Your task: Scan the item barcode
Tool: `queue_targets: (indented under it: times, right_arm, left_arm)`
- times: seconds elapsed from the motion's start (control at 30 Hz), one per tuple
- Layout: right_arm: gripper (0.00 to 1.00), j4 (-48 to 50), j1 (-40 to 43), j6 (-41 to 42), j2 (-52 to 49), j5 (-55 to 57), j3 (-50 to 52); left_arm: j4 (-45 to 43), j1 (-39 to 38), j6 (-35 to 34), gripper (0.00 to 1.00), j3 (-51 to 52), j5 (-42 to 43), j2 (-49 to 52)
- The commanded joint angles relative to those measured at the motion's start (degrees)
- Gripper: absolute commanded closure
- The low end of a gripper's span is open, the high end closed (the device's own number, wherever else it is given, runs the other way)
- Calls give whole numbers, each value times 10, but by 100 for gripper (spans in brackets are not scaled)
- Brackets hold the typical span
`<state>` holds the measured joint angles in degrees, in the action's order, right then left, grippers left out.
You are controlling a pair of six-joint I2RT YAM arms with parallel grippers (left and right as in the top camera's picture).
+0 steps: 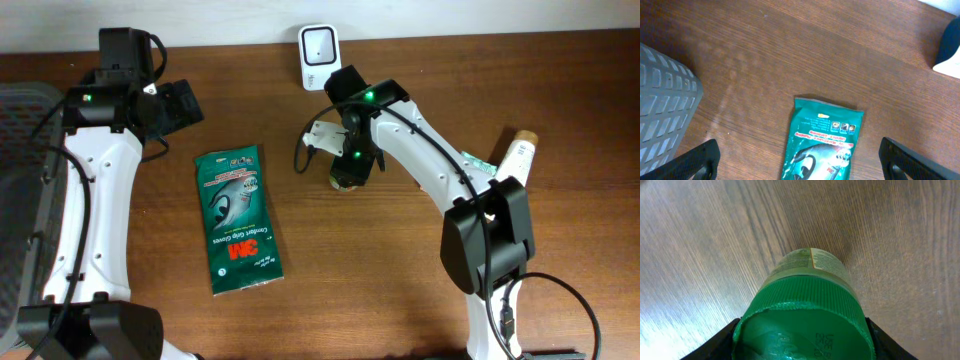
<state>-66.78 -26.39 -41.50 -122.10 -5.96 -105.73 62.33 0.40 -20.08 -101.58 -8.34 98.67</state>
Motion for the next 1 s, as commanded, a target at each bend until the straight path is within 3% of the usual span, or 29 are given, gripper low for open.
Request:
queue_targets:
  times: [0.0, 0.1, 0.4, 0.6, 0.73, 0.83, 0.97]
  right_arm:
    - [42, 9, -2, 104, -5, -12, 3]
    - [42, 31, -1, 199, -5, -12, 3]
    - [41, 33, -1, 235, -5, -12, 3]
    - [41, 36, -1, 356, -5, -12, 3]
    - [41, 36, -1, 356, -5, -12, 3]
    - [31, 35, -1, 356, -5, -12, 3]
    - [30, 36, -2, 356, -5, -12, 3]
  left_arm:
    - [-1, 2, 9, 1, -6, 2, -2]
    - [-1, 2, 9, 1, -6, 2, -2]
    - [-1, 2, 9, 1, -6, 2, -2]
    - [-1, 2, 9, 1, -6, 2, -2]
    - [-1, 2, 9, 1, -6, 2, -2]
    - [-1, 2, 9, 1, -6, 2, -2]
    - [-1, 2, 9, 1, -6, 2, -2]
